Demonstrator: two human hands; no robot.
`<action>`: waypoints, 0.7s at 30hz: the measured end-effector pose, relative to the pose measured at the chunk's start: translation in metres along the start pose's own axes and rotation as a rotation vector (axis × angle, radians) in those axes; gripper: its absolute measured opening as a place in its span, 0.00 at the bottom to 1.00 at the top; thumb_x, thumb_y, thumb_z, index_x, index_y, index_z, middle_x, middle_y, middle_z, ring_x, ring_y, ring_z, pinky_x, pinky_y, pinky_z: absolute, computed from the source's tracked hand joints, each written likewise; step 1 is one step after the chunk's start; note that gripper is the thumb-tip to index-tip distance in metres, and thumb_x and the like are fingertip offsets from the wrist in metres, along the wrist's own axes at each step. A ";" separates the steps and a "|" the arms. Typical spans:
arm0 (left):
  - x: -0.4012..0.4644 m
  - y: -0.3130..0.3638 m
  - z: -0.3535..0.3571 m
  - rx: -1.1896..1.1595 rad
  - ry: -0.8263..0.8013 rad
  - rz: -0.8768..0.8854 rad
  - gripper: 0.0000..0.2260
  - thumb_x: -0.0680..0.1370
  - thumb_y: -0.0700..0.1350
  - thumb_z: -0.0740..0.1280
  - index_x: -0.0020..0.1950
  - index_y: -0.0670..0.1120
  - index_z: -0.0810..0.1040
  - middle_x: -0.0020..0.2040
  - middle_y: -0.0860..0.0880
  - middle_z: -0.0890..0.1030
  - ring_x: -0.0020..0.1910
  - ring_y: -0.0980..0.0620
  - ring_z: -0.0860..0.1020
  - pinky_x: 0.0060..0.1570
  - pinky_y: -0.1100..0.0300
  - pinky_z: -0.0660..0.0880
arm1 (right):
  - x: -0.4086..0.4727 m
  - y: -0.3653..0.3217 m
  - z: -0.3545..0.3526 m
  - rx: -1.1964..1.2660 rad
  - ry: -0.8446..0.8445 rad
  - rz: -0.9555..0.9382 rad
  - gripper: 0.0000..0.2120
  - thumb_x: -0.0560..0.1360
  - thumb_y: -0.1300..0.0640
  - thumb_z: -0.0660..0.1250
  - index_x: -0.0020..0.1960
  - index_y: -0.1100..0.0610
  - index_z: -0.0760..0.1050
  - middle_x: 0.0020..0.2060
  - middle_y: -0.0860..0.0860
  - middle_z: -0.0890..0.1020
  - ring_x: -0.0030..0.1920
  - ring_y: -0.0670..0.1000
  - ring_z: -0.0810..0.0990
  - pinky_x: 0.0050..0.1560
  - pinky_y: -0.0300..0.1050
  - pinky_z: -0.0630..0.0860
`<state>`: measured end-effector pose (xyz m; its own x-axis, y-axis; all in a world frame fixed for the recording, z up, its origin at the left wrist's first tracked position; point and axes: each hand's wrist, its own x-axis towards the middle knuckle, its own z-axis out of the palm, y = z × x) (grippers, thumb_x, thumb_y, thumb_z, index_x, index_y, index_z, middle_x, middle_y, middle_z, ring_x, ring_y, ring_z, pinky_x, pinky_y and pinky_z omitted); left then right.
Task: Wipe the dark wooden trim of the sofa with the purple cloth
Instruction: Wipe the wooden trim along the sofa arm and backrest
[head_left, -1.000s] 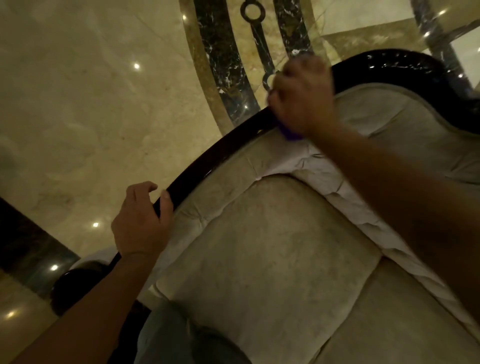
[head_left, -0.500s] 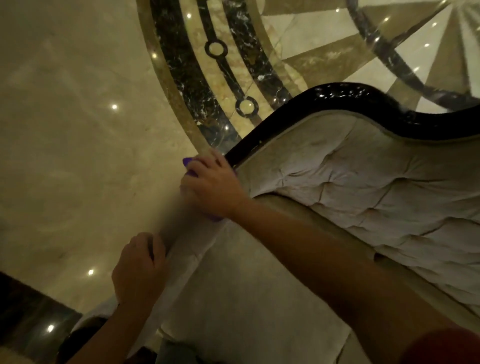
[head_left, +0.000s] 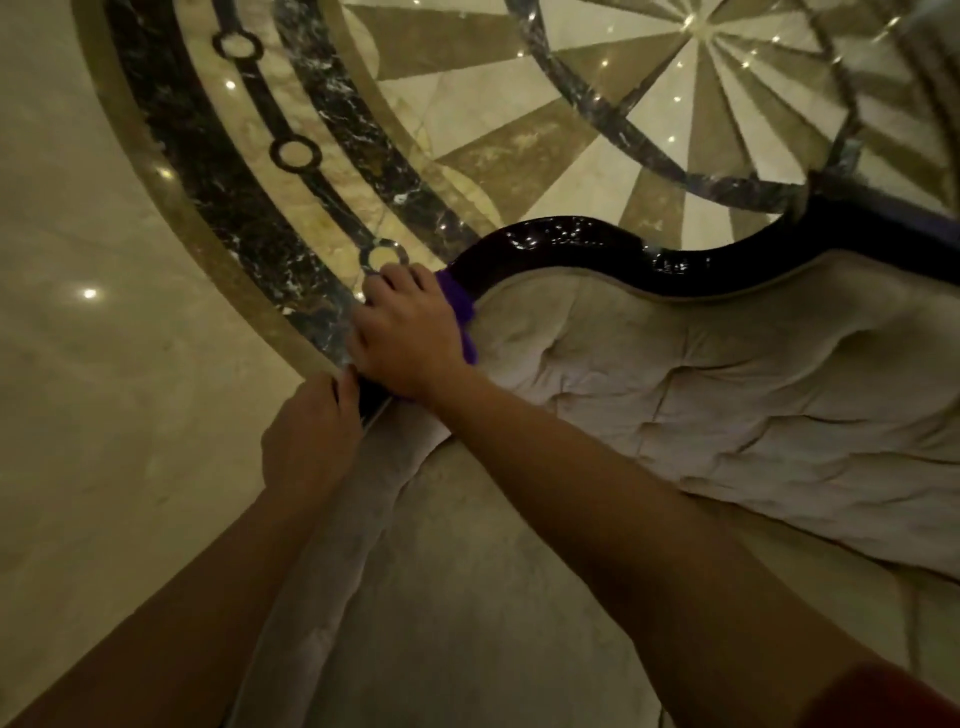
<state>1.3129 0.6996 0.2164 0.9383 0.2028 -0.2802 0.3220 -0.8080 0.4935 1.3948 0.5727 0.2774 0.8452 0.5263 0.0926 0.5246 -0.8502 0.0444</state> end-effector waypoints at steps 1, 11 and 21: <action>0.010 0.011 0.005 -0.025 0.031 0.009 0.23 0.86 0.58 0.47 0.48 0.46 0.74 0.42 0.47 0.76 0.38 0.47 0.72 0.40 0.51 0.67 | -0.002 0.013 0.002 0.021 0.018 -0.039 0.13 0.78 0.48 0.67 0.48 0.56 0.85 0.51 0.56 0.84 0.57 0.60 0.80 0.62 0.58 0.70; 0.063 0.082 0.019 -0.143 0.201 0.053 0.22 0.87 0.54 0.49 0.45 0.43 0.75 0.38 0.44 0.73 0.35 0.45 0.70 0.39 0.51 0.63 | -0.083 0.250 -0.073 -0.441 -0.103 0.679 0.21 0.81 0.50 0.55 0.54 0.64 0.79 0.51 0.65 0.81 0.53 0.65 0.79 0.58 0.58 0.71; 0.058 0.087 0.015 -0.064 0.219 0.078 0.18 0.86 0.49 0.53 0.41 0.45 0.72 0.34 0.47 0.69 0.32 0.46 0.68 0.34 0.53 0.61 | -0.022 0.181 -0.051 0.103 0.346 1.007 0.15 0.80 0.44 0.64 0.54 0.52 0.84 0.54 0.53 0.82 0.57 0.54 0.77 0.57 0.51 0.73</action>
<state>1.3937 0.6326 0.2304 0.9635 0.2616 -0.0573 0.2479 -0.7904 0.5602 1.4657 0.4068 0.3340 0.8275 -0.4629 0.3178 -0.3789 -0.8780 -0.2923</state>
